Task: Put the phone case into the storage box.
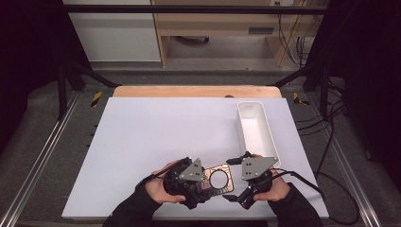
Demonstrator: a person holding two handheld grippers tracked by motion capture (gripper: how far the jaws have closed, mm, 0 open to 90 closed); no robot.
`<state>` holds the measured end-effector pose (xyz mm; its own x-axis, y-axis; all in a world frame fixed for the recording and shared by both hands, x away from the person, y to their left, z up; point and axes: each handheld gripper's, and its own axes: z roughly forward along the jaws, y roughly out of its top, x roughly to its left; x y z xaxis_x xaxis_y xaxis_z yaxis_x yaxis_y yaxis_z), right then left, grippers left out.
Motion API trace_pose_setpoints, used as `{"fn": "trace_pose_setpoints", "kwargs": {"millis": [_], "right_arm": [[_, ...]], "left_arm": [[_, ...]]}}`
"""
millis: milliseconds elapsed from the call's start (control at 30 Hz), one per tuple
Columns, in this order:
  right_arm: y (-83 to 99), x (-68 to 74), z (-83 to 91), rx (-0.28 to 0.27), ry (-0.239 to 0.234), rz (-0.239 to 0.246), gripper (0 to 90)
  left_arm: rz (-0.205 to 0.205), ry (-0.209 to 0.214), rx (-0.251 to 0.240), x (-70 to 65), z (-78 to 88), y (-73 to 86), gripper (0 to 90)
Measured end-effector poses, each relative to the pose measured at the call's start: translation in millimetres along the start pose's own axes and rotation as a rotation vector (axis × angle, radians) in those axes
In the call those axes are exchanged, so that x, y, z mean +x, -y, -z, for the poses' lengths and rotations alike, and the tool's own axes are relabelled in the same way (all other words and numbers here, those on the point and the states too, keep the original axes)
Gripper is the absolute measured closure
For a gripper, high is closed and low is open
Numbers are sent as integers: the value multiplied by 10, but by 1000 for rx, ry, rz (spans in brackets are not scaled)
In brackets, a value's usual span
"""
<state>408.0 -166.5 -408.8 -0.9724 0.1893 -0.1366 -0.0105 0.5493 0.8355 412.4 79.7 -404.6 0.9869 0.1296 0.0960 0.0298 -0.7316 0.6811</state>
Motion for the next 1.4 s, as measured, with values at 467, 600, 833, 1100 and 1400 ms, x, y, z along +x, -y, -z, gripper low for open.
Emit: {"fn": "trace_pose_setpoints", "kwargs": {"millis": [467,600,833,1100,1400], "right_arm": [[36,58,-100,7,-52,17,29],[43,70,-122,5,-66,23,37],[60,86,-159,-2,-90,33,53],[78,106,-190,-18,-112,48,89],[85,111,-193,-31,-114,62,97]], "left_arm": [[-35,32,0,-58,-23,-23,114],[-44,48,0,-74,-35,-26,114],[-59,63,6,-89,-53,-25,114],[-68,74,6,-91,-64,-11,114],[-73,80,3,-85,-64,6,114]]}}
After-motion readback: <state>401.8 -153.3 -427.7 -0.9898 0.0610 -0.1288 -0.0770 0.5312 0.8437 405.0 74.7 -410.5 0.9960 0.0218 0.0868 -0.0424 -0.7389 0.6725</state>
